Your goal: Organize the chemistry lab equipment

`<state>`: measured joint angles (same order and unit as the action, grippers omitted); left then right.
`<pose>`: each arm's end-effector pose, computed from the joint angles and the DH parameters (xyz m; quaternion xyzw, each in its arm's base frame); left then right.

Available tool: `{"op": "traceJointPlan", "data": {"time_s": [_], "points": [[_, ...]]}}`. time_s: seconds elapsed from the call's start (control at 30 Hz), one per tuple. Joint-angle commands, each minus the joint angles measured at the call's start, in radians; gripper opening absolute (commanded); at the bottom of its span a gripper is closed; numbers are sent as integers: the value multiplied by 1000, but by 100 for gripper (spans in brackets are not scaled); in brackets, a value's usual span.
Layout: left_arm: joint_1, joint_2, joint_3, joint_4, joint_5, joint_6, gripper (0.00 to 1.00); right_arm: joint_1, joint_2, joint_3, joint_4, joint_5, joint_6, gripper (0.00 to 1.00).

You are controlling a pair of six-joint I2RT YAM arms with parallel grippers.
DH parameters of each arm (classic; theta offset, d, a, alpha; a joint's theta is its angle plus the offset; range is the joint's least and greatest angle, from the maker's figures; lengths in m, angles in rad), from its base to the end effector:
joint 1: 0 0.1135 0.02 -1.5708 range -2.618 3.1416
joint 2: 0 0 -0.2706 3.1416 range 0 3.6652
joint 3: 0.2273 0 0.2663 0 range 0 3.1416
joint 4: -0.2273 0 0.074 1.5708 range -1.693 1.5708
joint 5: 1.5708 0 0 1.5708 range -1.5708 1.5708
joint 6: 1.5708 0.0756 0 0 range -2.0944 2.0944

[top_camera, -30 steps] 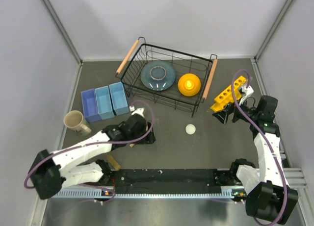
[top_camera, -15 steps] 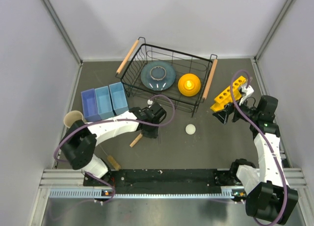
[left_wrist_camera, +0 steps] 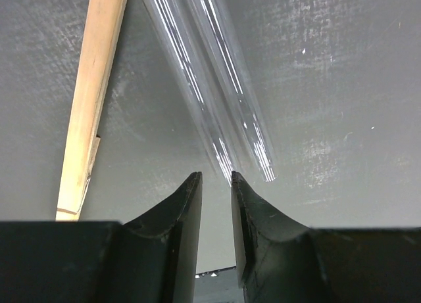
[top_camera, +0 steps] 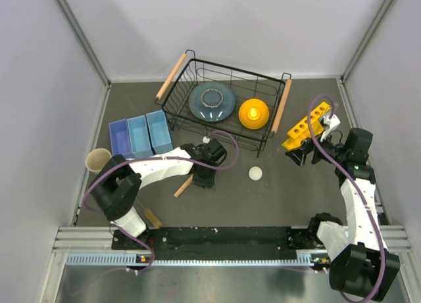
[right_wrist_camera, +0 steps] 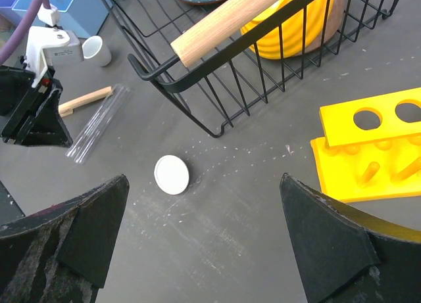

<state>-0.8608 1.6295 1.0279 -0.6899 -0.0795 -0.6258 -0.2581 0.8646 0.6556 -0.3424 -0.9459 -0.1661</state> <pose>0.2163 -0.2425 0.1427 0.1105 0.9833 -0.0652 0.1290 0.2200 0.0053 0.2623 -0.1863 0.7865 0.2973 0.5083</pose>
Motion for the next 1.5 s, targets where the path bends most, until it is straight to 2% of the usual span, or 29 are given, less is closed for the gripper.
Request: {"op": "traceJointPlan", "data": {"time_s": [0.0,0.37,0.57,0.7,1.47], "points": [[-6,6,38,32,17,6,30,-4,-15,18,13,-11,-30,99],[-20,-46,58,73,29,-17,31,-4,-9,18,8,-14,-39,99],[-21,-19,74,102,52,-35,41,-4,-10,18,3,-17,-44,99],[-21,-7,75,115,49,-40,44,-4,-7,18,3,-19,-47,99],[-21,85,74,148,44,-43,44,-4,5,19,-6,-24,-55,99]]}}
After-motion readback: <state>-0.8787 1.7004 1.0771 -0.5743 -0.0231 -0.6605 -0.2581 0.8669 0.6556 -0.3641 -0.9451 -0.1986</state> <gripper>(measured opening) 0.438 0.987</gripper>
